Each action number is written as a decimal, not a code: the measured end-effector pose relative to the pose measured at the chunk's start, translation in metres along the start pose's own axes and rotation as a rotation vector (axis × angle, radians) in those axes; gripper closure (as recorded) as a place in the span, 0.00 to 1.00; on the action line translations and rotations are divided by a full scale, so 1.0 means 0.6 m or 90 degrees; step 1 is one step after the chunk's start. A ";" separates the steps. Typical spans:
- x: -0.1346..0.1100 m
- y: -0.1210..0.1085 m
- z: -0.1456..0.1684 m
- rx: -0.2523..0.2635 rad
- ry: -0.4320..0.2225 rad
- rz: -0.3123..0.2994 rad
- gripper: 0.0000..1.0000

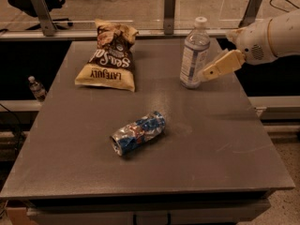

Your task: Knock blue plastic bottle over

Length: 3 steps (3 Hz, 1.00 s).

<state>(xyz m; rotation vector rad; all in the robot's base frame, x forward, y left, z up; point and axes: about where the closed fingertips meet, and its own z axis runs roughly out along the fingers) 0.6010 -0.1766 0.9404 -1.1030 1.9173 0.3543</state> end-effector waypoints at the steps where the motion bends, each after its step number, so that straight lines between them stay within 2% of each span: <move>1: -0.008 -0.013 0.054 0.009 -0.056 0.044 0.00; 2: -0.012 -0.016 0.089 0.014 -0.090 0.083 0.00; 3: -0.013 -0.010 0.109 0.014 -0.094 0.103 0.18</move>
Offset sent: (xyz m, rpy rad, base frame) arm 0.0542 0.0399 -0.0337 0.2644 -0.0124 -0.1158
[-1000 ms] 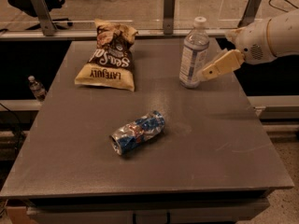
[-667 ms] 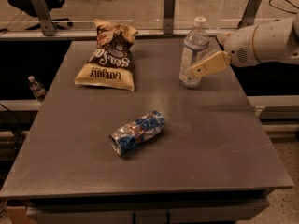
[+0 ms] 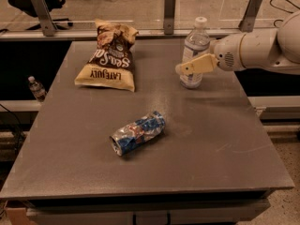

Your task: Knock blue plastic bottle over

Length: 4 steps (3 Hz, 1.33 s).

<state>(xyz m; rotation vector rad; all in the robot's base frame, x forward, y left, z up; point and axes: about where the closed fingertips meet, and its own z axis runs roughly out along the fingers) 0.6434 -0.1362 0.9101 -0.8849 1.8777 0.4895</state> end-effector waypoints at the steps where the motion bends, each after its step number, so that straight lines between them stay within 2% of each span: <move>1: 0.001 0.005 0.008 -0.005 -0.007 0.015 0.41; 2: -0.001 0.008 0.007 -0.008 -0.016 0.020 0.64; 3: -0.011 0.000 -0.003 -0.003 -0.024 0.006 0.87; 4: -0.027 -0.013 -0.021 -0.007 -0.009 -0.028 1.00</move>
Offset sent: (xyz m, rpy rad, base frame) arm -0.0022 0.0015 0.0004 0.0602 0.0034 -0.0085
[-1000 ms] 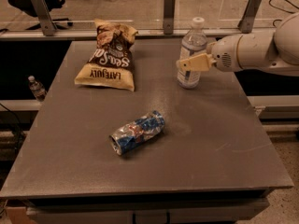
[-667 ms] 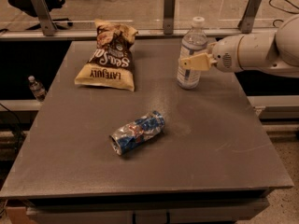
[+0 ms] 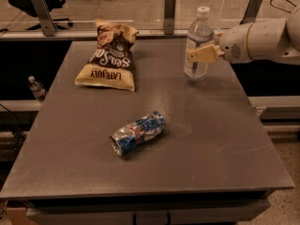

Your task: Knock blue plastic bottle over

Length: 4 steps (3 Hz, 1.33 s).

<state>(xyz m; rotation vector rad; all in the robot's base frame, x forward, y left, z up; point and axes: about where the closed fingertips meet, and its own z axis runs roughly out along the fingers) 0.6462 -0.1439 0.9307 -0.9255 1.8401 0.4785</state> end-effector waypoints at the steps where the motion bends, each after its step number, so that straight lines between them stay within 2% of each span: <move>1: -0.019 -0.012 -0.025 -0.013 0.055 -0.062 1.00; 2: -0.025 -0.006 -0.037 -0.035 0.165 -0.152 1.00; 4: 0.039 0.039 0.021 -0.148 0.453 -0.358 1.00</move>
Offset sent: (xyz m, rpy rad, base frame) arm -0.0164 -0.0210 0.0283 -0.6801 0.0768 0.2683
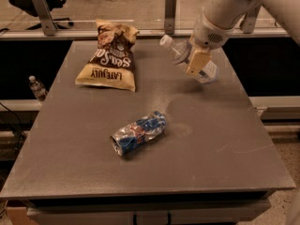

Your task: Knock blue plastic bottle over

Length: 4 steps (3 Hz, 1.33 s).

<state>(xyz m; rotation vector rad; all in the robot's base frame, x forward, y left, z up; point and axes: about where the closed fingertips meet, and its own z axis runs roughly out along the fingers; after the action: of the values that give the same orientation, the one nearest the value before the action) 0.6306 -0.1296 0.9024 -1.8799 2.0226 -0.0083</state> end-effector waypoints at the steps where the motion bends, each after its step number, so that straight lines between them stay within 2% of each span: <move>1: -0.002 0.013 0.052 -0.058 0.110 -0.087 1.00; 2: -0.007 0.019 0.085 -0.103 0.162 -0.143 1.00; 4: -0.009 0.015 0.092 -0.099 0.160 -0.145 0.59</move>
Offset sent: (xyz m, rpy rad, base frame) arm 0.0040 0.0264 -0.0657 -0.4191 0.2042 0.2836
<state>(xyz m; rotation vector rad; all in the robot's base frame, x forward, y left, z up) 0.6372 -0.1098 0.8502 -2.3010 2.0013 -0.1603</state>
